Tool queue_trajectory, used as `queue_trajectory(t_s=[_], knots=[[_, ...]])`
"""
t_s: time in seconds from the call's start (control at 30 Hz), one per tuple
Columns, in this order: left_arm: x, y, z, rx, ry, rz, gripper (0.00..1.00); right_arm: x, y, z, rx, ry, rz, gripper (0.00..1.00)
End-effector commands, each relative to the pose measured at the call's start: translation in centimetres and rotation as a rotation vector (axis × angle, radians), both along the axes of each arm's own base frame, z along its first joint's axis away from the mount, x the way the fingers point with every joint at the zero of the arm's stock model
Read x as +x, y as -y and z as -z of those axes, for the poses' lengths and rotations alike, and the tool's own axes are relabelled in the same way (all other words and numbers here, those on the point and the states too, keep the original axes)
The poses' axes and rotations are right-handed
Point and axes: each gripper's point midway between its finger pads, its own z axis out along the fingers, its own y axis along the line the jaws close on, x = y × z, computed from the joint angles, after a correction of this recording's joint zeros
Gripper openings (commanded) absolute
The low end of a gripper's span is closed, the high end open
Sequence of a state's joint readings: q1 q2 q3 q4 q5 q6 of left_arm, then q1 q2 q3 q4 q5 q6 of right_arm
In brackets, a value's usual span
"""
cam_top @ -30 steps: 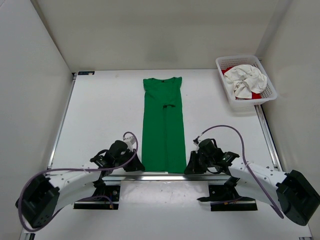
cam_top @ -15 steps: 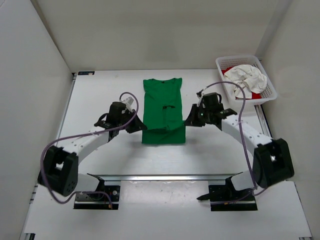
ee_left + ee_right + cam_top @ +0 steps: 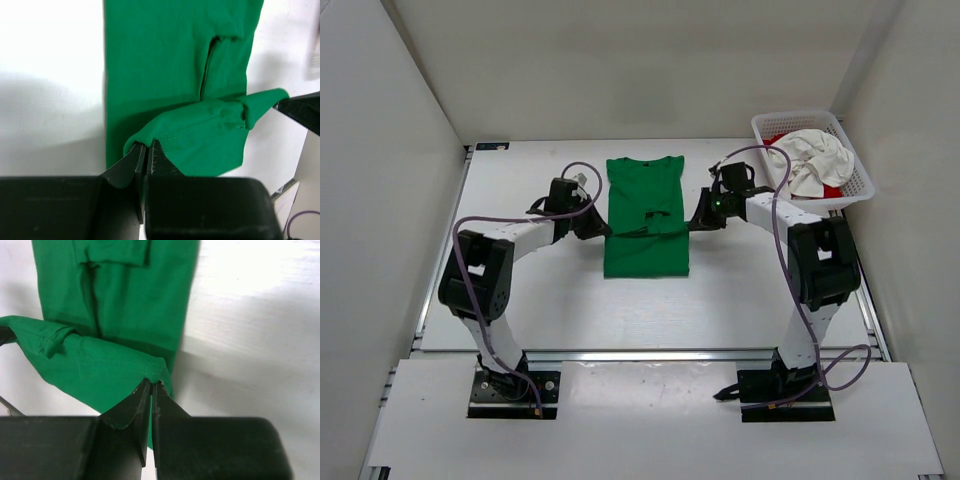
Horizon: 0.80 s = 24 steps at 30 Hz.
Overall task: Fold and stack the t-shirts
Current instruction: Grab the bottom of the folded rectangular tshirt with both arms, then fold the folded rectangular tshirt in 1/3 of the way
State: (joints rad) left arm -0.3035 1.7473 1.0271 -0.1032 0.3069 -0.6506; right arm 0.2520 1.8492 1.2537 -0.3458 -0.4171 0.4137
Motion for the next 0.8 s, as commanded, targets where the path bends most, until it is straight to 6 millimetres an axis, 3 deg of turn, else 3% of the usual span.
queue_trajectory(t_s=[0.0,0.17,0.3,0.4,0.47,0.5,0.53,0.57,0.63,0.67,0.7,0.77], knots=[[3.2,0.0,-2.1,0.017,0.085,-0.020,0.01,3.2,0.4,-2.1,0.027,0.099,0.004,0.00],[5.1,-0.2,-0.1,0.032,0.040,-0.034,0.04,4.4,0.6,-0.9,0.035,0.078,0.017,0.00],[6.3,-0.4,-0.5,-0.041,0.067,-0.052,0.19,5.3,0.2,-0.2,0.051,0.078,0.024,0.00],[7.1,-0.8,-2.8,-0.058,0.124,-0.078,0.34,5.9,-0.4,-1.2,0.060,0.097,0.019,0.10],[6.9,-1.3,-4.4,-0.052,0.160,-0.094,0.54,6.0,-0.4,-2.0,0.053,0.109,0.021,0.17],[7.2,-1.5,-6.6,-0.065,0.221,-0.111,0.55,6.3,-0.4,-3.3,0.055,0.139,0.027,0.23],[6.7,-1.7,-7.6,-0.071,0.245,-0.116,0.57,5.8,-0.4,-3.6,0.048,0.144,0.032,0.28],[6.1,-1.8,-7.7,-0.067,0.254,-0.124,0.55,6.0,-0.3,-5.3,0.049,0.187,0.039,0.31],[4.0,-0.4,-9.2,-0.088,0.293,-0.086,0.50,5.0,-0.6,-5.7,0.013,0.227,0.041,0.37],[2.2,0.8,-8.5,-0.101,0.281,-0.055,0.48,4.7,-1.0,-6.7,0.014,0.255,0.037,0.37],[1.5,1.1,-8.3,-0.109,0.279,-0.057,0.47,3.9,-1.5,-5.8,0.006,0.248,0.021,0.28],[-1.5,3.5,-6.4,-0.149,0.261,0.000,0.47,2.5,-3.7,-5.2,0.043,0.235,-0.045,0.01]])
